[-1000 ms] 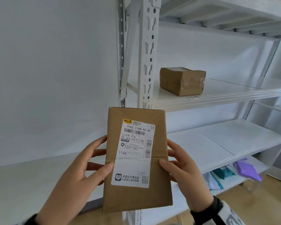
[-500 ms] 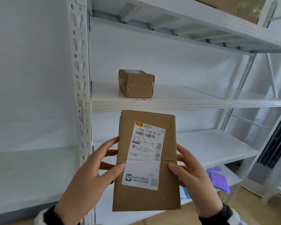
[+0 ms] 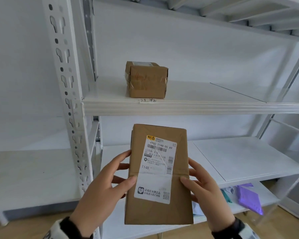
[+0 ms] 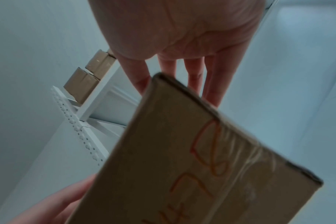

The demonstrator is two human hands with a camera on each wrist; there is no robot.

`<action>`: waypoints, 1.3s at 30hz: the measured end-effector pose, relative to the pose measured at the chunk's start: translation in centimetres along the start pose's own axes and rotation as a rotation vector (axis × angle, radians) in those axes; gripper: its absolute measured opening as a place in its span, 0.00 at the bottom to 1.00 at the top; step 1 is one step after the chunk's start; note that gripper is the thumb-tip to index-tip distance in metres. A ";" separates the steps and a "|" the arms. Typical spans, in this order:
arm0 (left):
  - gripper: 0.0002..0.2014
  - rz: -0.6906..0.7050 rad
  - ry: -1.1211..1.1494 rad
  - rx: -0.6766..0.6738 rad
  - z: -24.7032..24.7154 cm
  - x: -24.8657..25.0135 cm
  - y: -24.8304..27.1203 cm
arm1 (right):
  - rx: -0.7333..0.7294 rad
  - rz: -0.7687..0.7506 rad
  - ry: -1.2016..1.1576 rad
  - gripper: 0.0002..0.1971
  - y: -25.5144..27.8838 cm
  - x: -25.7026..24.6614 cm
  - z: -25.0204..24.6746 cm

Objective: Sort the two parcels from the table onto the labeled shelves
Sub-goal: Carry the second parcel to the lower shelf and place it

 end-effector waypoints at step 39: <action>0.25 -0.584 -0.046 0.048 4.5 -29.6 -17.4 | -0.234 0.484 0.160 0.25 -30.4 19.3 9.8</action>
Point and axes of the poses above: each hand's wrist, its own y-axis away from the middle knuckle, its own z-axis out of the palm, x = y × z, the point moved 6 cm from there along -y, towards the middle knuckle, and after that the axes turned 10 degrees about z, right-handed, at the moved point
